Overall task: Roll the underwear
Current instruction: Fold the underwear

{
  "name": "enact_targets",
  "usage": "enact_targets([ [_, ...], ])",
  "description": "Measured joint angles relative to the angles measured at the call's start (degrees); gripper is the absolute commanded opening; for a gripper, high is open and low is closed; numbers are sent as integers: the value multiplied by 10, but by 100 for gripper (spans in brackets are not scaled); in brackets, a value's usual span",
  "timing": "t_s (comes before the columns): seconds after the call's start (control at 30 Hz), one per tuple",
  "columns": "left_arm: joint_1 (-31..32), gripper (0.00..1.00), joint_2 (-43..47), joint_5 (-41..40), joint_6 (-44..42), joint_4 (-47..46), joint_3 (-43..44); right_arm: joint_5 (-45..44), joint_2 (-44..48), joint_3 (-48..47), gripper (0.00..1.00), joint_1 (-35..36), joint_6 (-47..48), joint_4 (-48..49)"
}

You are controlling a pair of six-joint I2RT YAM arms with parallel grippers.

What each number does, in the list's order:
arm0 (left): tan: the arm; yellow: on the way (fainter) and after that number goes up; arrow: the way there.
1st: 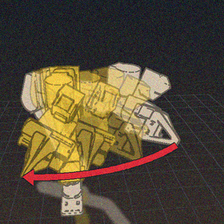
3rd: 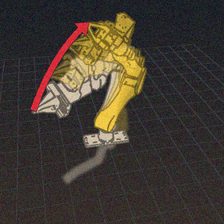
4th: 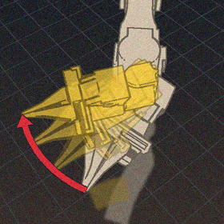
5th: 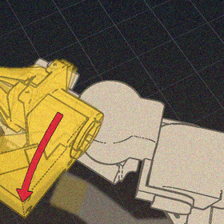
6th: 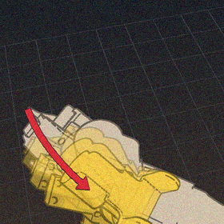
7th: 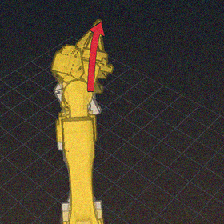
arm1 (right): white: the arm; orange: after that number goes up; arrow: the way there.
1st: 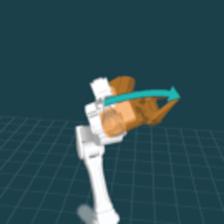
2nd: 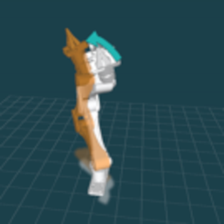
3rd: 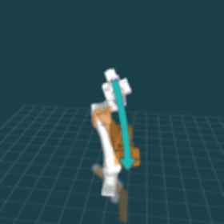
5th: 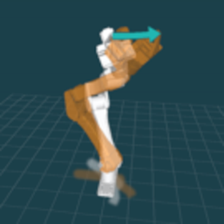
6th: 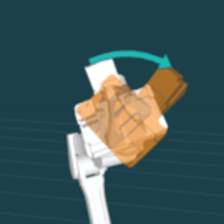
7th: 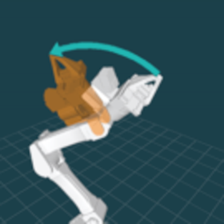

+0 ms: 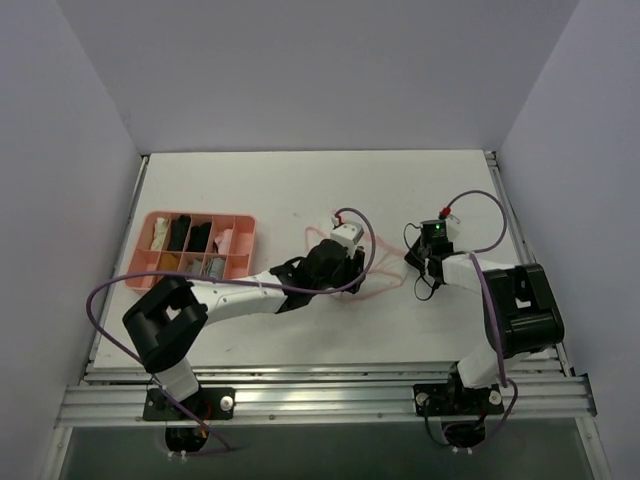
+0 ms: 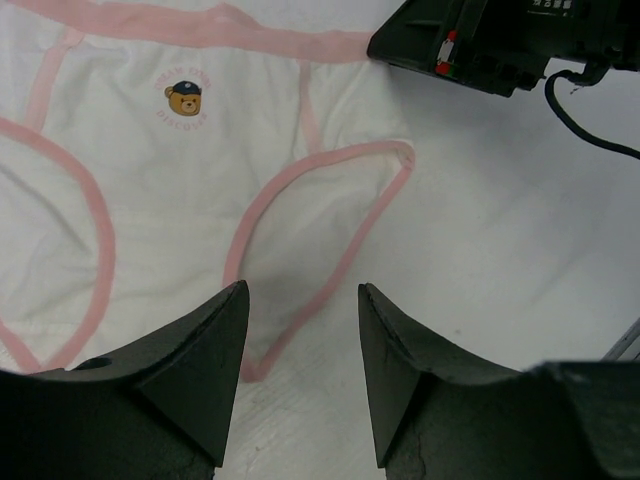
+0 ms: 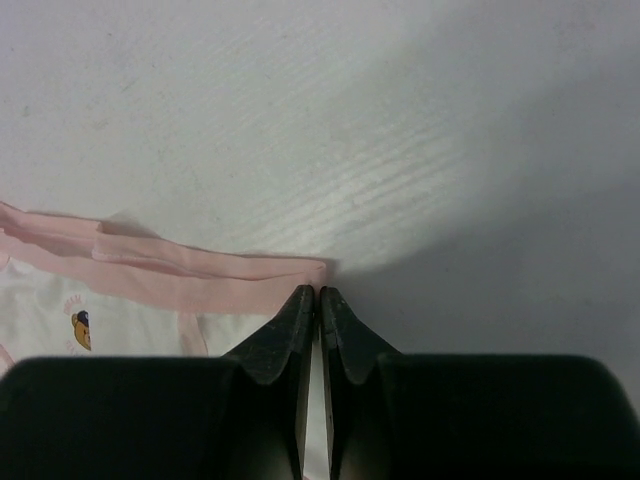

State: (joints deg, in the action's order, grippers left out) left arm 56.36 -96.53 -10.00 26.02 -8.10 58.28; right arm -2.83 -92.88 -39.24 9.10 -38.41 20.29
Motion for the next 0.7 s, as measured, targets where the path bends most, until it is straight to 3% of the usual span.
enact_targets([
  [0.27,38,56,-55,35,-41,-69,19,19,90,91,0,-4,-63,-3],
  [0.7,85,57,-150,49,-94,-150,50,46,170,126,0,-4,-98,-10],
])
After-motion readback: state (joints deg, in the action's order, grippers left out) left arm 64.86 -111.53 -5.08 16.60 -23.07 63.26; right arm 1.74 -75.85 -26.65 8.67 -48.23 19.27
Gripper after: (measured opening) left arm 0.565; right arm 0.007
